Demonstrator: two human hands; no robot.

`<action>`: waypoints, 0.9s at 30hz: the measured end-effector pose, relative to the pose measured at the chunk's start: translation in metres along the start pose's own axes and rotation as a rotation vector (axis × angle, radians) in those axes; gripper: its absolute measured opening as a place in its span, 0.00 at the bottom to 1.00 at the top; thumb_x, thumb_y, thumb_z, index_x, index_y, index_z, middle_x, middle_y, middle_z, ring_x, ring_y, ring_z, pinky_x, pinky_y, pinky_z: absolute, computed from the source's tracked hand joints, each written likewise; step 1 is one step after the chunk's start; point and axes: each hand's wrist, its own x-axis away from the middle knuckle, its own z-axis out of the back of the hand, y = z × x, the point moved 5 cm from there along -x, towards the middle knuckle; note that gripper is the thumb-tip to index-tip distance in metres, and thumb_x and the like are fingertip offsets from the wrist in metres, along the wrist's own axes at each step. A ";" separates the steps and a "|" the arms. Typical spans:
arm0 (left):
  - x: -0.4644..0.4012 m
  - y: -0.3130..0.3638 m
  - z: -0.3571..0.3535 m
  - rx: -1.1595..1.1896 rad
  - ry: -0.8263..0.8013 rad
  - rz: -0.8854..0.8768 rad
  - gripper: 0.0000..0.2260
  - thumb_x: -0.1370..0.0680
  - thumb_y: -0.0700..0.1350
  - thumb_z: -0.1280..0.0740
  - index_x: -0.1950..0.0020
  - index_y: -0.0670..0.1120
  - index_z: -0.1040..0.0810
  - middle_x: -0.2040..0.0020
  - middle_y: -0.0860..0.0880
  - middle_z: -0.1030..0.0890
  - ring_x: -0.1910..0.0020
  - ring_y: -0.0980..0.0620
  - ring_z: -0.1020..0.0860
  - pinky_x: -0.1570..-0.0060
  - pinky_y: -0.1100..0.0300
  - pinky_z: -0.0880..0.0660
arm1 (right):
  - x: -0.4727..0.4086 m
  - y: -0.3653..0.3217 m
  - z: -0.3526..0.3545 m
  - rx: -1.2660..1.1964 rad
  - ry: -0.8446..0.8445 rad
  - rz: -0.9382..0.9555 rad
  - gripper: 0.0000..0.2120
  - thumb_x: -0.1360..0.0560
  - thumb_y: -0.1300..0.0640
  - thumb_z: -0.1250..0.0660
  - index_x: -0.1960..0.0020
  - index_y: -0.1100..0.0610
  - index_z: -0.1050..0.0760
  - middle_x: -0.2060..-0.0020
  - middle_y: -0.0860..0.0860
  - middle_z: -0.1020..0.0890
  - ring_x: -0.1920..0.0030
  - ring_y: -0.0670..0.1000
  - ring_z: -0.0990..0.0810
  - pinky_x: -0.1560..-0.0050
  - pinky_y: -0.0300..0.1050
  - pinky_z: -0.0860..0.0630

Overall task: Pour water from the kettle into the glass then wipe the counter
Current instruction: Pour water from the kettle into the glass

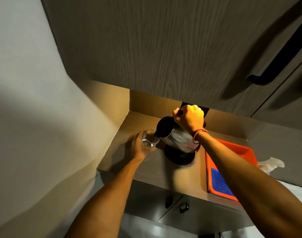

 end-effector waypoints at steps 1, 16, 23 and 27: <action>0.001 0.001 0.003 -0.029 0.007 -0.030 0.30 0.36 0.40 0.17 0.36 0.46 0.22 0.38 0.47 0.18 0.38 0.47 0.21 0.40 0.49 0.20 | -0.001 -0.007 0.000 0.040 -0.013 0.041 0.19 0.25 0.50 0.34 0.71 0.60 0.23 0.76 0.51 0.31 0.75 0.53 0.34 0.69 0.39 0.37; 0.013 0.006 0.011 -0.012 -0.028 -0.140 0.33 0.35 0.38 0.19 0.32 0.44 0.25 0.35 0.45 0.21 0.36 0.46 0.22 0.39 0.47 0.21 | 0.008 -0.054 -0.005 0.190 -0.016 0.397 0.22 0.25 0.51 0.37 0.75 0.59 0.26 0.79 0.52 0.25 0.79 0.54 0.27 0.73 0.42 0.28; 0.017 0.005 0.010 0.005 -0.030 -0.138 0.32 0.35 0.39 0.19 0.33 0.45 0.24 0.37 0.47 0.20 0.39 0.49 0.21 0.42 0.54 0.20 | 0.011 -0.061 -0.006 0.189 -0.008 0.490 0.22 0.25 0.52 0.37 0.76 0.59 0.25 0.79 0.52 0.25 0.78 0.55 0.25 0.72 0.40 0.34; 0.018 0.003 0.009 0.009 -0.016 -0.124 0.31 0.36 0.37 0.18 0.35 0.43 0.23 0.39 0.45 0.19 0.41 0.47 0.20 0.44 0.52 0.19 | 0.016 -0.068 -0.006 0.207 -0.012 0.538 0.21 0.26 0.52 0.38 0.76 0.59 0.26 0.79 0.52 0.25 0.78 0.55 0.25 0.72 0.41 0.29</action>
